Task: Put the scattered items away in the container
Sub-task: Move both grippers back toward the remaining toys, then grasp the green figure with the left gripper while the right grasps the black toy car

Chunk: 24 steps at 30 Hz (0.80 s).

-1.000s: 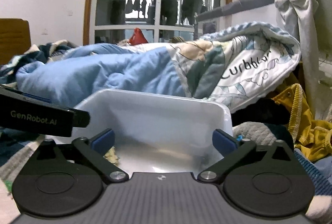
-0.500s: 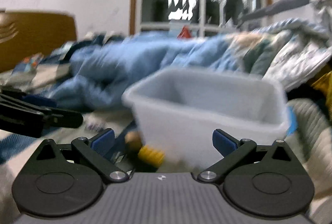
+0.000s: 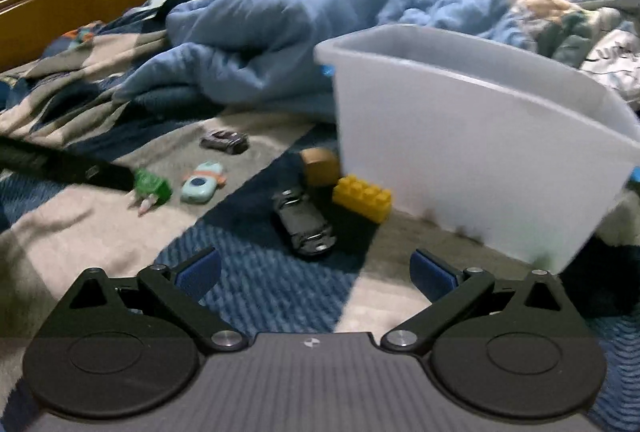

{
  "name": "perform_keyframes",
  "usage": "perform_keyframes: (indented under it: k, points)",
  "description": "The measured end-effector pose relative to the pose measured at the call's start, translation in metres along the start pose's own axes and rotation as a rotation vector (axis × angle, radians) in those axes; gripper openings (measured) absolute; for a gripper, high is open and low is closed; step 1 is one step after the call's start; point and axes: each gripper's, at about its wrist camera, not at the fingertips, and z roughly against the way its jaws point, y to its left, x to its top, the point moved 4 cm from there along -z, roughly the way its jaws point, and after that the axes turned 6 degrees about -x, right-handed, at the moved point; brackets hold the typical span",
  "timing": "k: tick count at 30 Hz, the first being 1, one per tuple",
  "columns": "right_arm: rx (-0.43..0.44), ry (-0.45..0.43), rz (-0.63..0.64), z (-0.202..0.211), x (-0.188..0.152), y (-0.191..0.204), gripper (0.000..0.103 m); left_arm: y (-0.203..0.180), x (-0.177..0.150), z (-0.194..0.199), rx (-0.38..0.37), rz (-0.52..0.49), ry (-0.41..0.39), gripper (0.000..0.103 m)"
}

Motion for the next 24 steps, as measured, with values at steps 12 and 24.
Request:
perform_keyframes:
  k: [12, 24]
  points:
    - [-0.029, -0.030, 0.026, -0.033, 0.017, 0.003, 0.090, -0.005, -0.007, -0.047, 0.112, -0.059, 0.070, 0.058]
    - [0.018, 0.086, 0.024, -0.072, 0.020, 0.009, 0.043, 0.005, -0.003, -0.050, 0.070, -0.087, 0.102, 0.054]
